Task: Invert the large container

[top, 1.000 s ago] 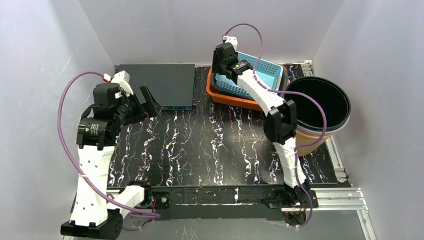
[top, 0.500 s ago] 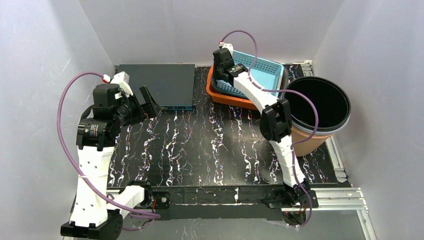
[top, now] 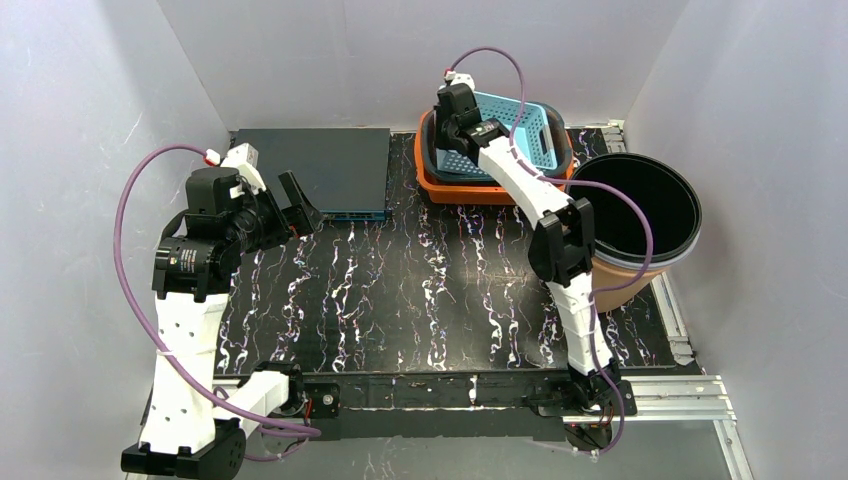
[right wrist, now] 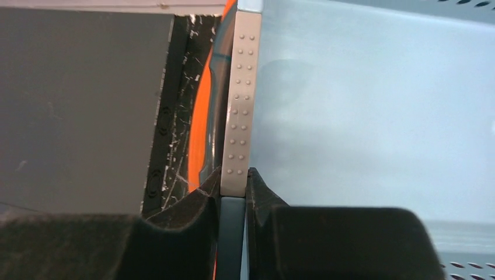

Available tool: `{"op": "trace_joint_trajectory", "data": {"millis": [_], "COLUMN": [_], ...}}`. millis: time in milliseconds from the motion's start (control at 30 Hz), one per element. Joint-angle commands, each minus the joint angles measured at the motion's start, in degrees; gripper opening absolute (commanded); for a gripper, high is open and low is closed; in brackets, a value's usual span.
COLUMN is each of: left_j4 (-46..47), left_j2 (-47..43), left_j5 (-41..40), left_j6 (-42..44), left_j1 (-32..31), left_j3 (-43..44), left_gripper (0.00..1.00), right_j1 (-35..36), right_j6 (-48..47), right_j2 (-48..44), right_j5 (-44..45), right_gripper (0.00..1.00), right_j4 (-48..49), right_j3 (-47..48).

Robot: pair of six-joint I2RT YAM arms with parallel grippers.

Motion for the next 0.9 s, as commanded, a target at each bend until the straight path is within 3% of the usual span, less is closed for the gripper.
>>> {"op": "trace_joint_trajectory", "data": {"millis": [0, 133, 267, 467, 867], "left_j4": [-1.1, -0.9, -0.5, 0.4, 4.5], "left_j2": [-0.8, -0.4, 0.0, 0.2, 0.0], "left_j5": [1.0, 1.4, 1.9, 3.1, 6.9], "left_j6": [-0.2, -0.4, -0.8, -1.6, -4.5], "left_j1": [0.2, 0.1, 0.2, 0.2, 0.2], "left_j3": [0.3, 0.0, -0.2, -1.0, -3.6], "left_gripper": [0.98, 0.98, 0.98, 0.98, 0.98], "right_j1": [-0.2, -0.3, -0.3, -0.5, -0.4], "right_j6": [-0.3, -0.1, 0.0, -0.3, -0.3], "right_j2": [-8.7, -12.5, -16.7, -22.7, -34.8], "right_j5": [-2.2, -2.8, -5.0, -9.9, -31.8], "right_gripper": [0.11, 0.11, 0.01, 0.01, 0.01], "right_j4": [3.1, 4.2, 5.7, 7.8, 13.2], "right_j3": [-0.6, -2.8, -5.3, -9.5, -20.9]}}
